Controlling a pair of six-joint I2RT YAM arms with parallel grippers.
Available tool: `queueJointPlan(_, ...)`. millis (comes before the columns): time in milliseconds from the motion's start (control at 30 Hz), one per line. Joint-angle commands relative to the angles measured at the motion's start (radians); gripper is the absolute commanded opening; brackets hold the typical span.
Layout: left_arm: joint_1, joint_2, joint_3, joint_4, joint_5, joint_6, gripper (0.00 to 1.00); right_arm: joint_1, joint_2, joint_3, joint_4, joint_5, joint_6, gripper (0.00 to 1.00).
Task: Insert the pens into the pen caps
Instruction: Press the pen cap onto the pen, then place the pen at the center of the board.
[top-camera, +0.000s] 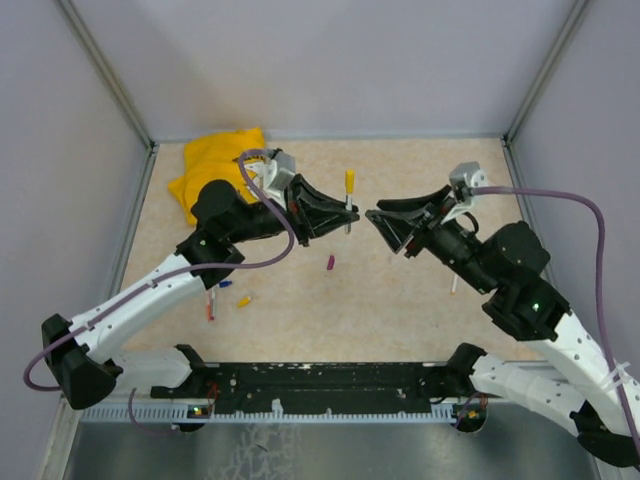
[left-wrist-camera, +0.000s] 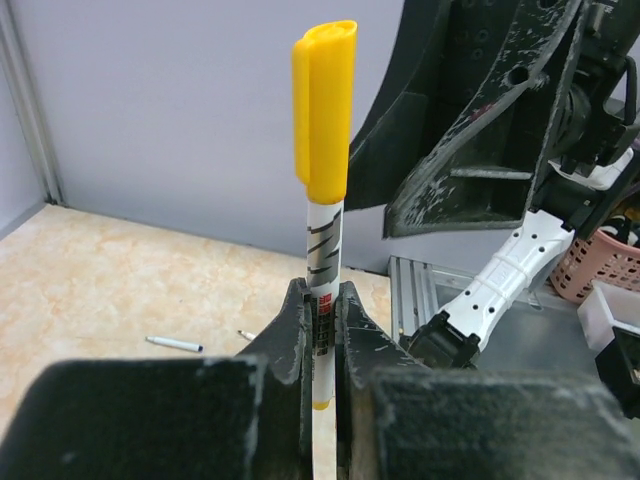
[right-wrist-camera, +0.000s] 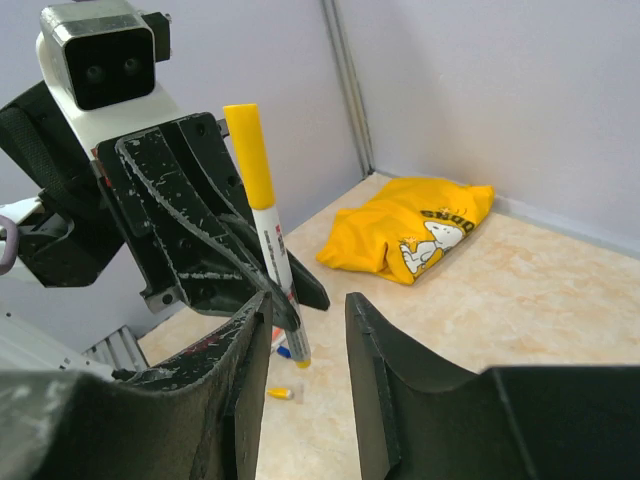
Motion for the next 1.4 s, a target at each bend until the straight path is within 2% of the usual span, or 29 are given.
queueJointPlan(0, 0.001, -0.018, 0.016, -0.068, -0.056, 0.036, 0.0, 0.009, -0.084, -0.062, 0.071, 0.09, -0.015, 0.36)
queueJointPlan(167, 0.026, -0.01, 0.03, -0.28, -0.185, 0.071, 0.0, 0.009, -0.096, -0.133, -0.039, 0.189, -0.005, 0.39)
queueJointPlan(333, 0.065, 0.0, 0.05, -0.475, -0.424, 0.139, 0.0, 0.009, -0.06, -0.225, -0.14, 0.307, 0.059, 0.41)
queueJointPlan(567, 0.203, 0.134, 0.099, -0.66, -0.586, 0.134, 0.0, 0.009, 0.014, -0.354, -0.148, 0.298, 0.187, 0.44)
queueJointPlan(700, 0.275, 0.231, 0.098, -0.704, -0.615, 0.077, 0.0, 0.009, 0.053, -0.382, -0.152, 0.295, 0.221, 0.49)
queueJointPlan(1100, 0.38, 0.638, 0.237, -0.902, -0.617, 0.0, 0.0, 0.009, 0.084, -0.411, -0.15, 0.258, 0.231, 0.51)
queueJointPlan(1367, 0.404, 0.76, 0.27, -0.923, -0.647, -0.017, 0.0, 0.008, 0.086, -0.429, -0.153, 0.235, 0.249, 0.51)
